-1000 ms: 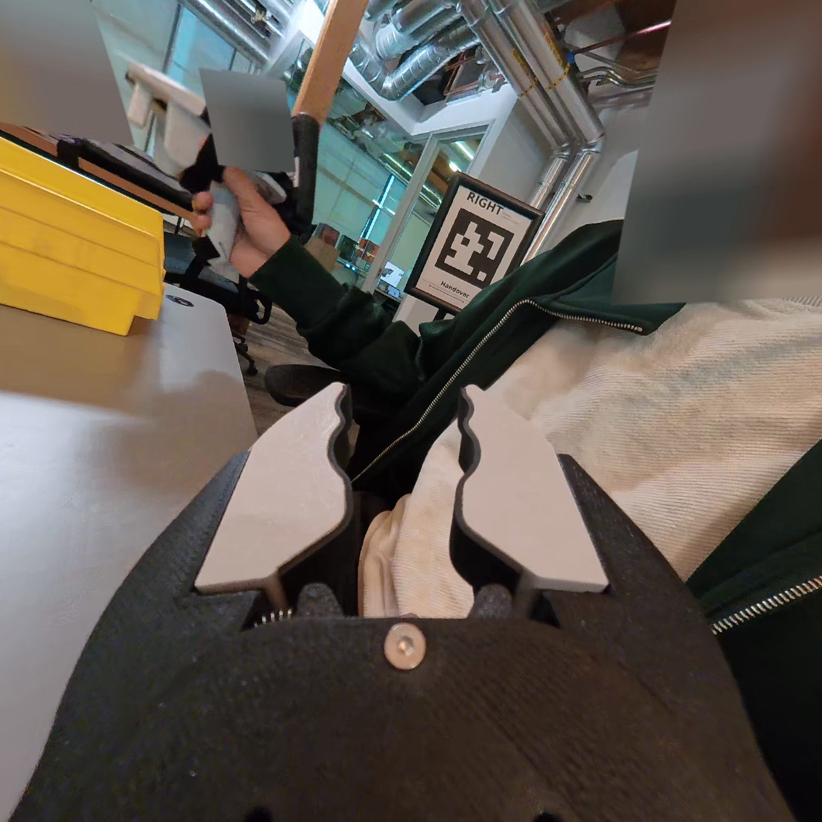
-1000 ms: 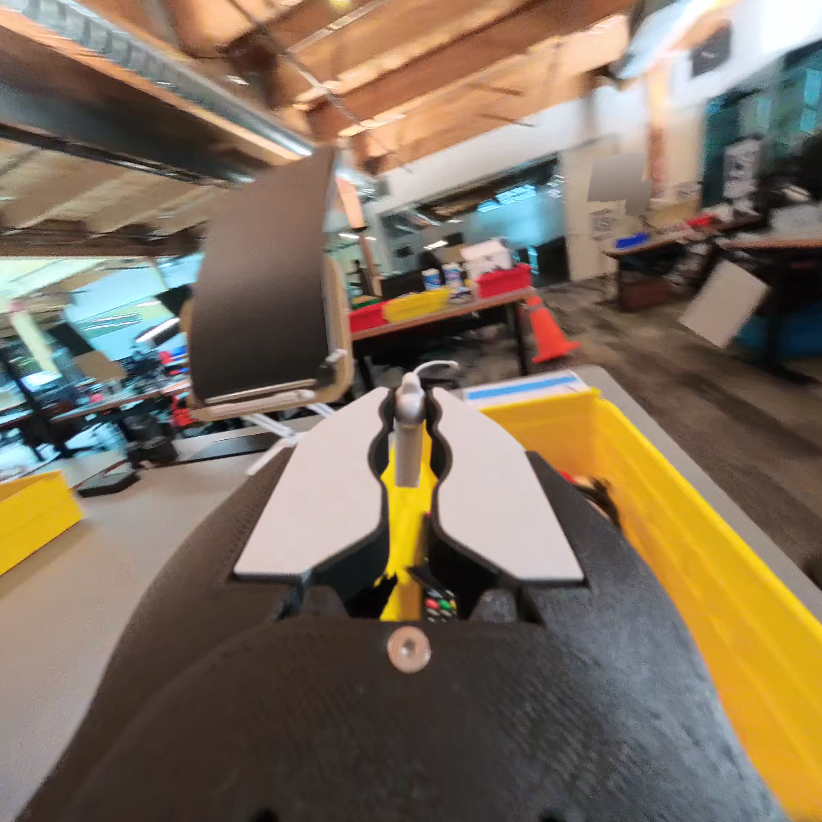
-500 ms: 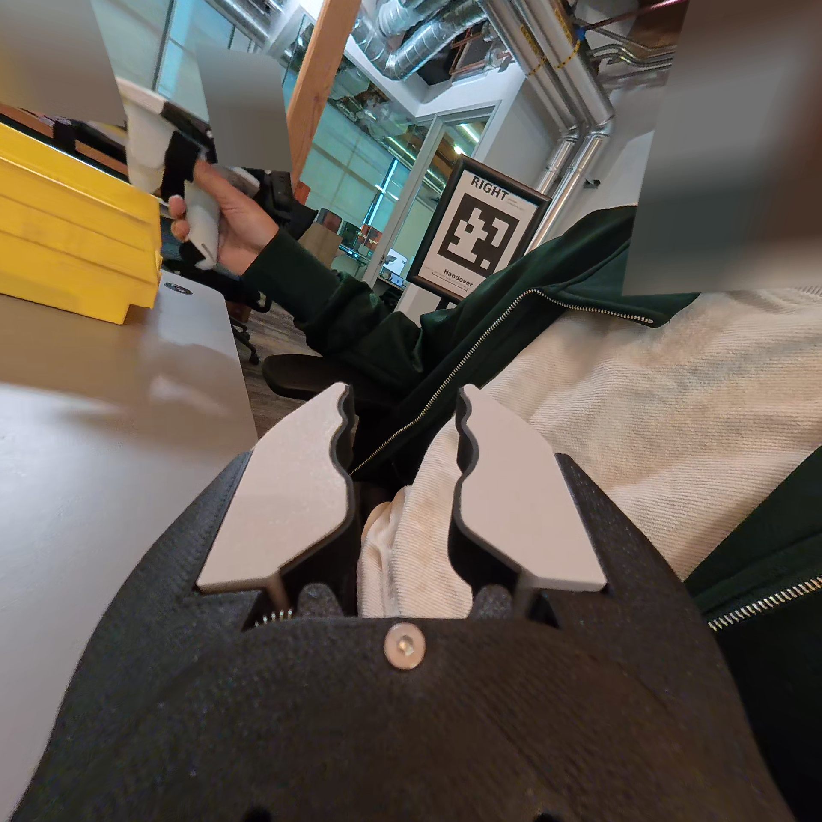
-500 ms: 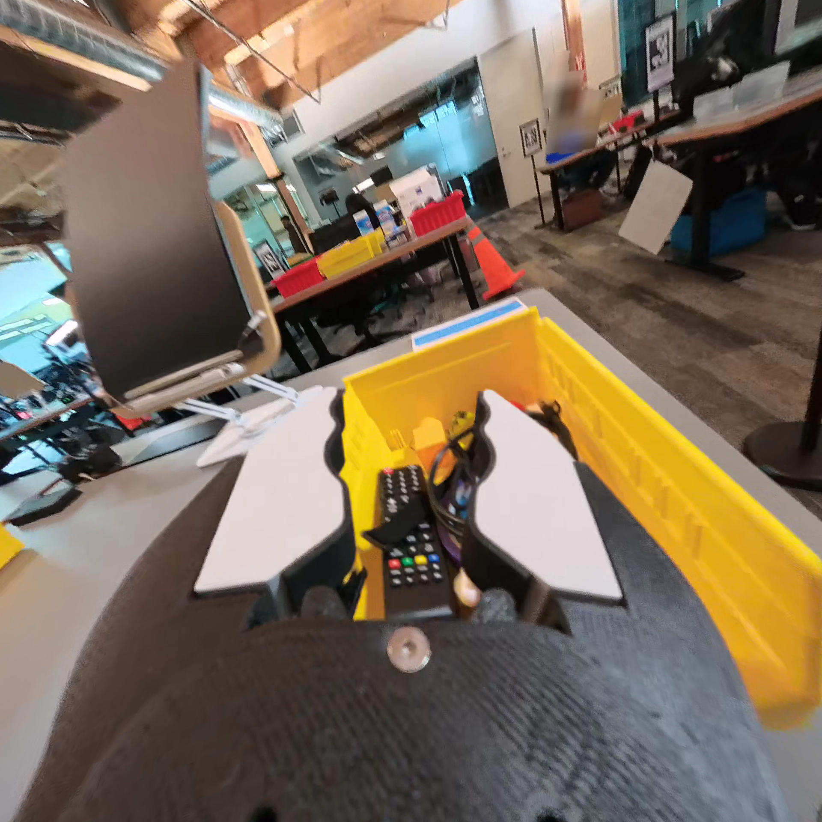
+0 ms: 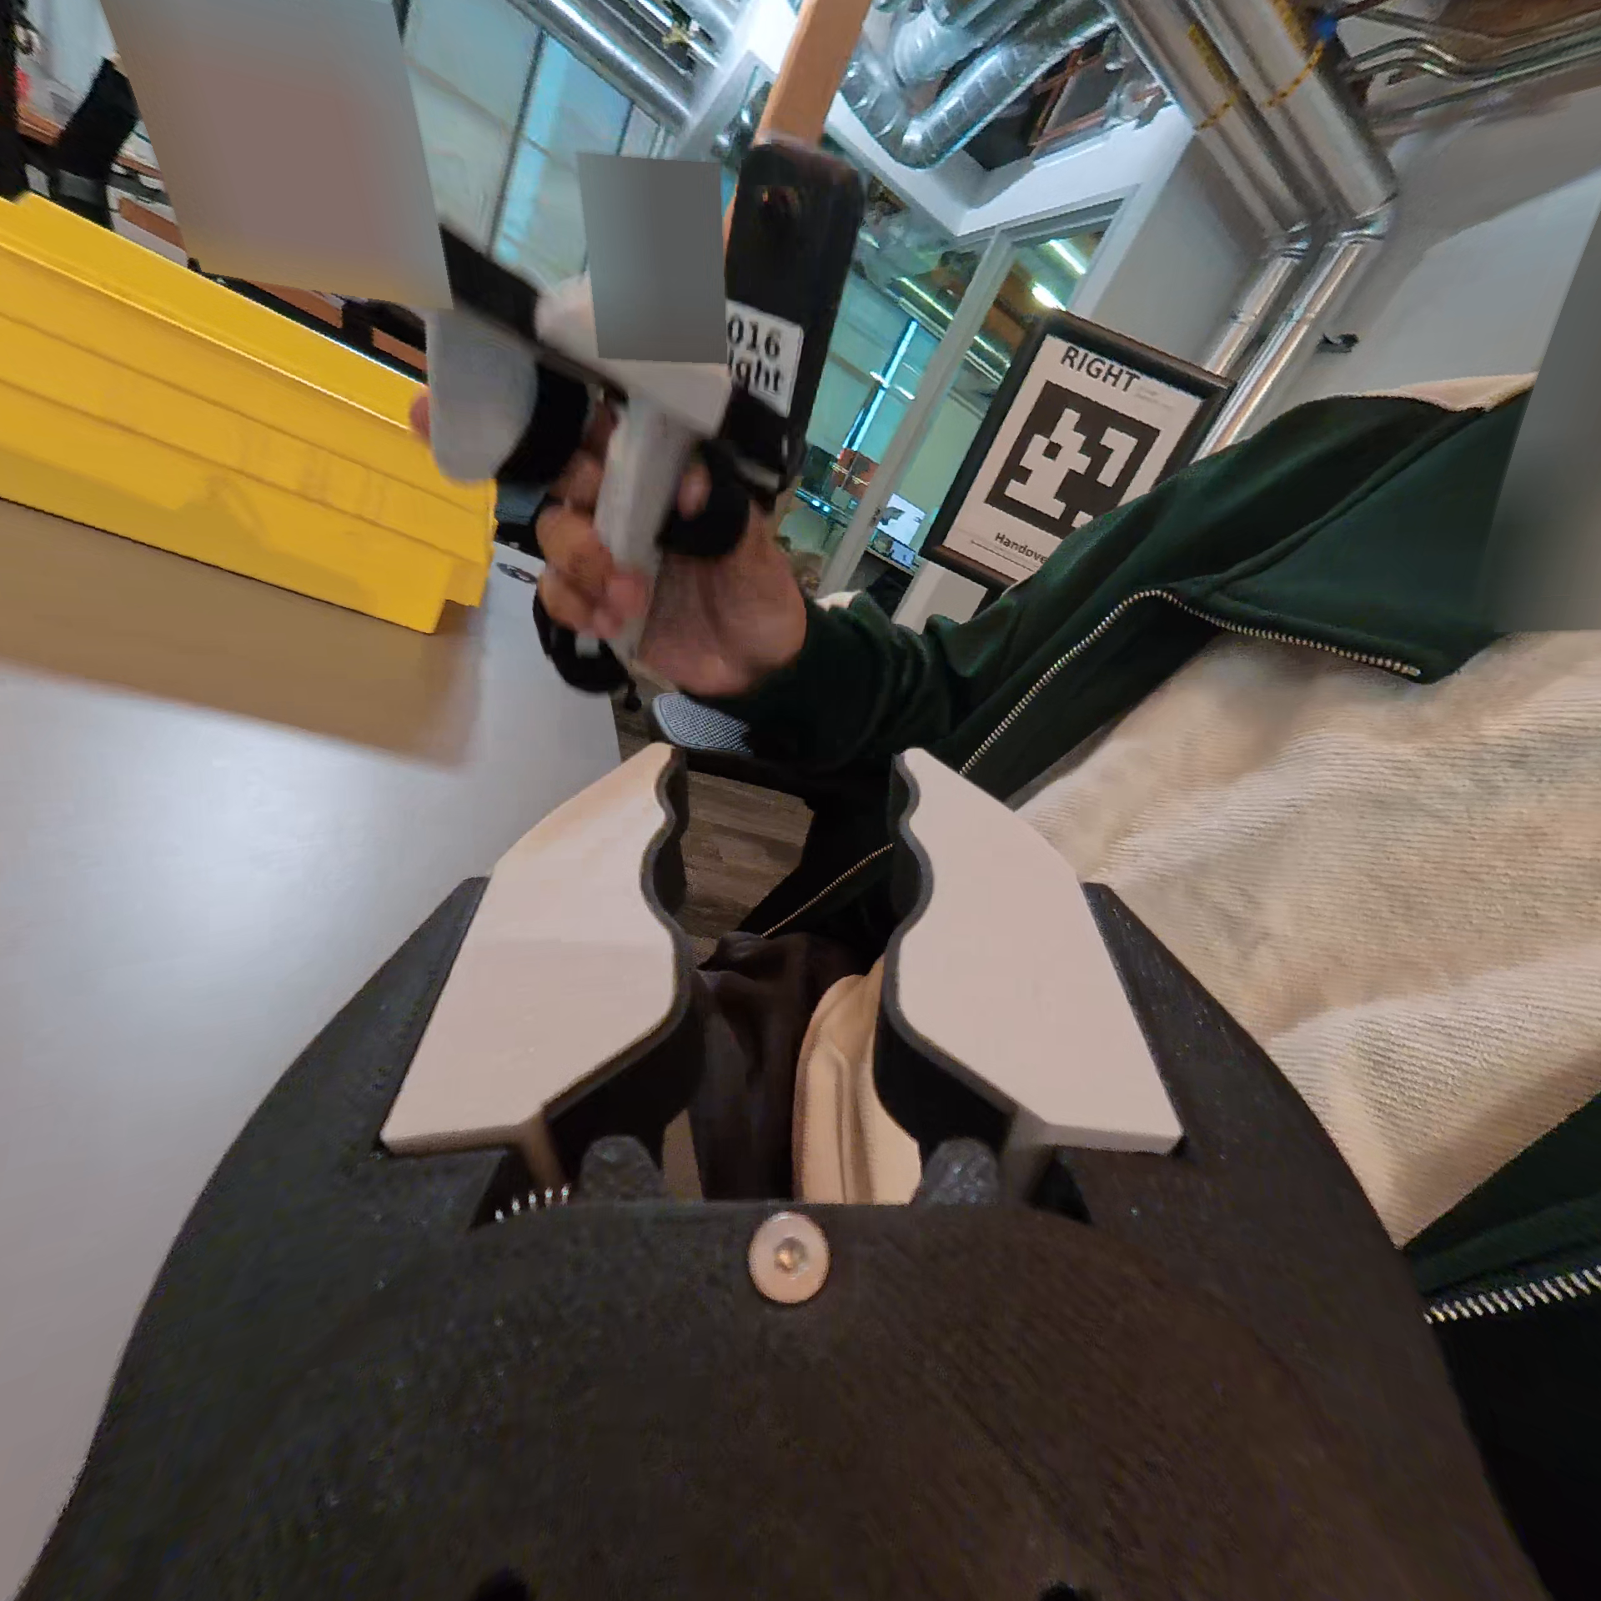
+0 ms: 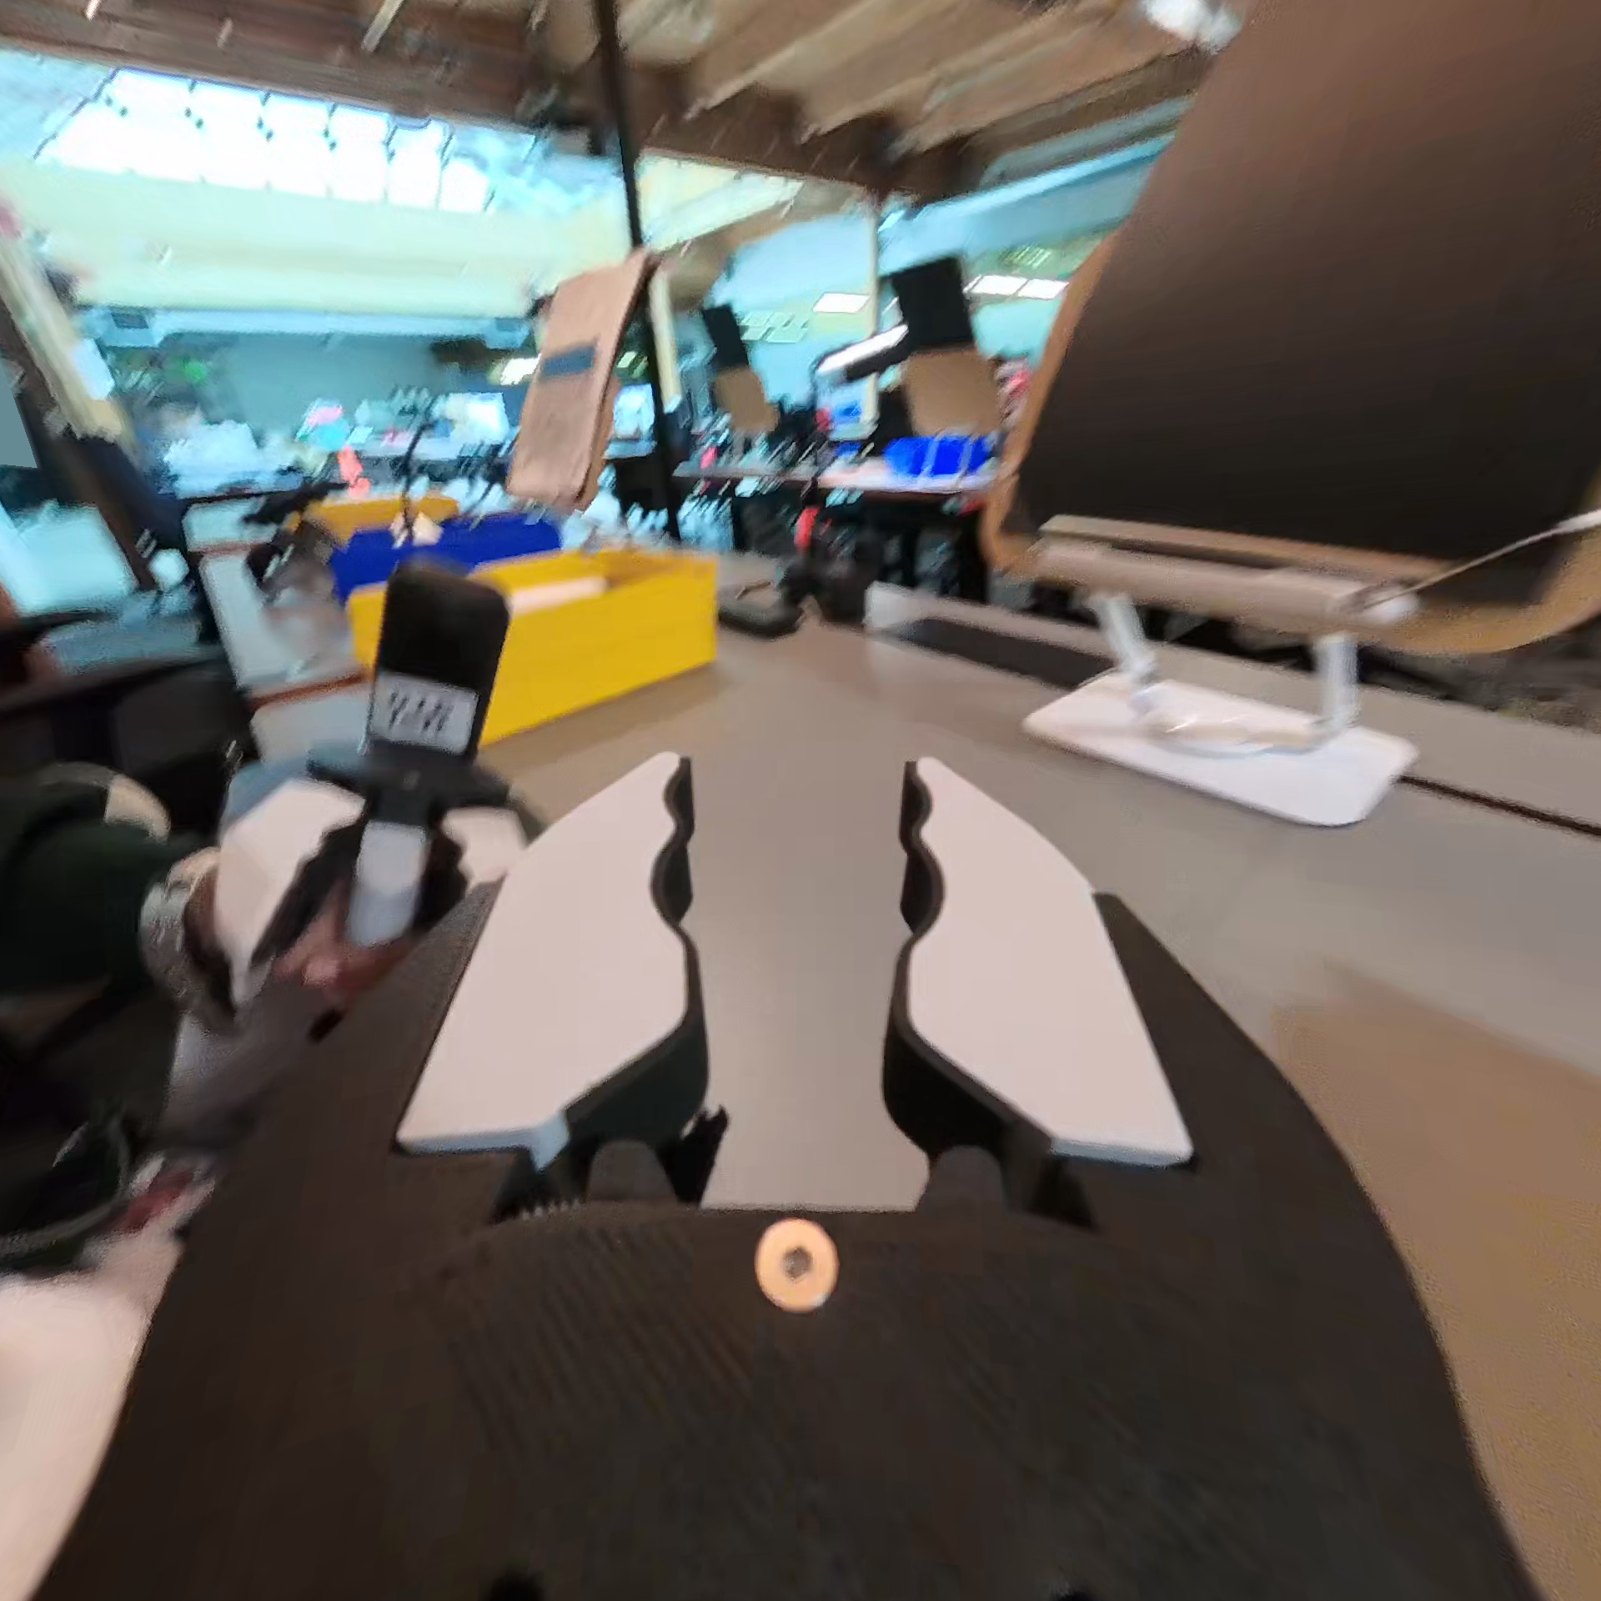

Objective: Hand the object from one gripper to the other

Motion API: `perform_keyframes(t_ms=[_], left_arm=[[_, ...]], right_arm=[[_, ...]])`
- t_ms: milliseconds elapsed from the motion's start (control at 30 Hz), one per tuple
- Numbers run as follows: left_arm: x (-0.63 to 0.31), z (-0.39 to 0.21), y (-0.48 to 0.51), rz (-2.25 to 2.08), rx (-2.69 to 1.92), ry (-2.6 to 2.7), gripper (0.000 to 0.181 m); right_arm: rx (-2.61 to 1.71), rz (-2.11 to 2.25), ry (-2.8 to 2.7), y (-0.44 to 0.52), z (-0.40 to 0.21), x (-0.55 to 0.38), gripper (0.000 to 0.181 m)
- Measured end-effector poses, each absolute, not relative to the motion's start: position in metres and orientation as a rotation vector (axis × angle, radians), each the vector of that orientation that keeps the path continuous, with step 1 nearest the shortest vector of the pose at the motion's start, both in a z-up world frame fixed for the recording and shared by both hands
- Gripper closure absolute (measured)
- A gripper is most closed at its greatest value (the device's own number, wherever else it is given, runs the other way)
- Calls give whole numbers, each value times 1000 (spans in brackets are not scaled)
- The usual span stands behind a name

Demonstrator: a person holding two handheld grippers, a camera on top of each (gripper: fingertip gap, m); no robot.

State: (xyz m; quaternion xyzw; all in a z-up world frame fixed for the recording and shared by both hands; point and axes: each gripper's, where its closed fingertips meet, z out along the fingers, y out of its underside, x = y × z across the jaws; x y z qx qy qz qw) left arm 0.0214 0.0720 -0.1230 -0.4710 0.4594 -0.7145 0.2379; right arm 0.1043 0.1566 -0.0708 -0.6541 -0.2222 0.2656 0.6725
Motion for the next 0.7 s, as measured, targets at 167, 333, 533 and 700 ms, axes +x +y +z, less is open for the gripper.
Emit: perform_keyframes(t_ms=[167,333,533,700], left_arm=[[20,-131,78,-1898,-1323,1285,137],[21,-135,77,-1888,-1330,1311,137],[20,-134,83,-1897,-1345,1268,137],[21,-134,84,-1885,-1357,1258,137]], right_arm=[[-1633,604,-761,157,-134,62,146],[-1661,636,-754,160,-142,64,148],[-1694,724,-684,164,-146,71,148],[-1704,757,-683,162,-147,69,148]])
